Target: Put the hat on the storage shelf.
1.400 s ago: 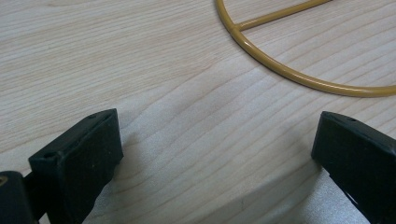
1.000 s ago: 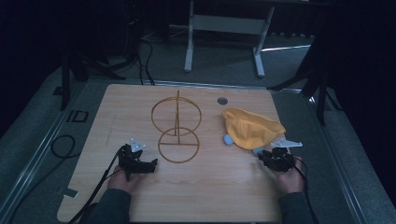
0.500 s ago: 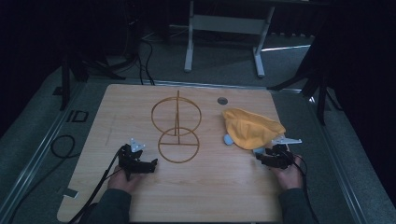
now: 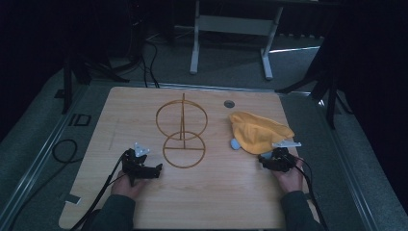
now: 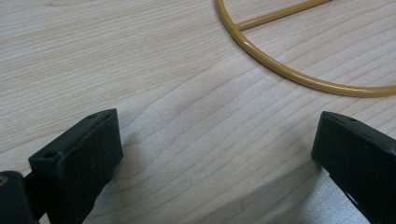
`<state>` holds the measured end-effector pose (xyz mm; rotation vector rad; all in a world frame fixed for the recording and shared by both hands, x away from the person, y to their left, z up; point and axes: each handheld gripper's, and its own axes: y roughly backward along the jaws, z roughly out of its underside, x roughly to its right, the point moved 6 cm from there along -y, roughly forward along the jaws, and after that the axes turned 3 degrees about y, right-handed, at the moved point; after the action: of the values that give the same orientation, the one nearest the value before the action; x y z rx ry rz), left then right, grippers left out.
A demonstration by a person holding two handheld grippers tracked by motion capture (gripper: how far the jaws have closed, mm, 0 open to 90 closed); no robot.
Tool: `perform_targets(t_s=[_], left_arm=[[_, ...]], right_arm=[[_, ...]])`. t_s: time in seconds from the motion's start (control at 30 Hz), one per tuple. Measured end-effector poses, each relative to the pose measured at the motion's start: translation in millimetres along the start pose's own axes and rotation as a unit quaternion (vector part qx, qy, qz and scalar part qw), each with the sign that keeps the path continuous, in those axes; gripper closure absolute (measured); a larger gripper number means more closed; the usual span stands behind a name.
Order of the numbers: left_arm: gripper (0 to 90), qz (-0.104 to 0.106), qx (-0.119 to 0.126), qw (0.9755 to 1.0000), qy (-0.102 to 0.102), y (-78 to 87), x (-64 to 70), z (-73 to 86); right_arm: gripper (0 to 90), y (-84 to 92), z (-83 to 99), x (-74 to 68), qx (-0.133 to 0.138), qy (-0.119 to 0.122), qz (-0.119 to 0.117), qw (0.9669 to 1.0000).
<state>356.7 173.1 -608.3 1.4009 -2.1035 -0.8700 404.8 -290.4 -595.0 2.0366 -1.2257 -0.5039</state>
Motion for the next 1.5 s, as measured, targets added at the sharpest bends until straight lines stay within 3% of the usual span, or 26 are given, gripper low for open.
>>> perform_targets(t_s=[0.17,0.23,0.47,0.6,0.9,1.17,1.5], left_arm=[[1.9,0.0,0.0,1.0,0.0,0.0,0.0,0.0],[1.9,0.0,0.0,1.0,0.0,0.0,0.0,0.0],[1.9,0.0,0.0,1.0,0.0,0.0,-0.1,0.0],[1.9,0.0,0.0,1.0,0.0,0.0,-0.1,0.0],[1.9,0.0,0.0,1.0,0.0,0.0,0.0,0.0],[1.9,0.0,0.001,1.0,0.001,-0.1,0.1,-0.1],[1.9,0.0,0.001,1.0,0.001,-0.1,0.1,-0.1]], right_arm=[[40.5,-1.8,-1.0,-0.8,0.003,0.001,0.009,1.0],[48.9,-1.5,-1.4,-0.4,0.007,-0.003,0.013,0.9999],[57.4,-0.6,-1.7,-0.1,0.007,-0.006,0.017,0.9998],[61.6,0.4,-1.6,-2.6,0.009,0.006,0.018,0.9998],[63.5,14.4,-12.0,-6.5,0.034,0.004,-0.006,0.9994],[63.6,28.7,-26.8,-12.2,0.056,0.02,-0.013,0.9982],[63.6,41.6,-43.1,-16.5,0.079,0.018,-0.028,0.9963]])
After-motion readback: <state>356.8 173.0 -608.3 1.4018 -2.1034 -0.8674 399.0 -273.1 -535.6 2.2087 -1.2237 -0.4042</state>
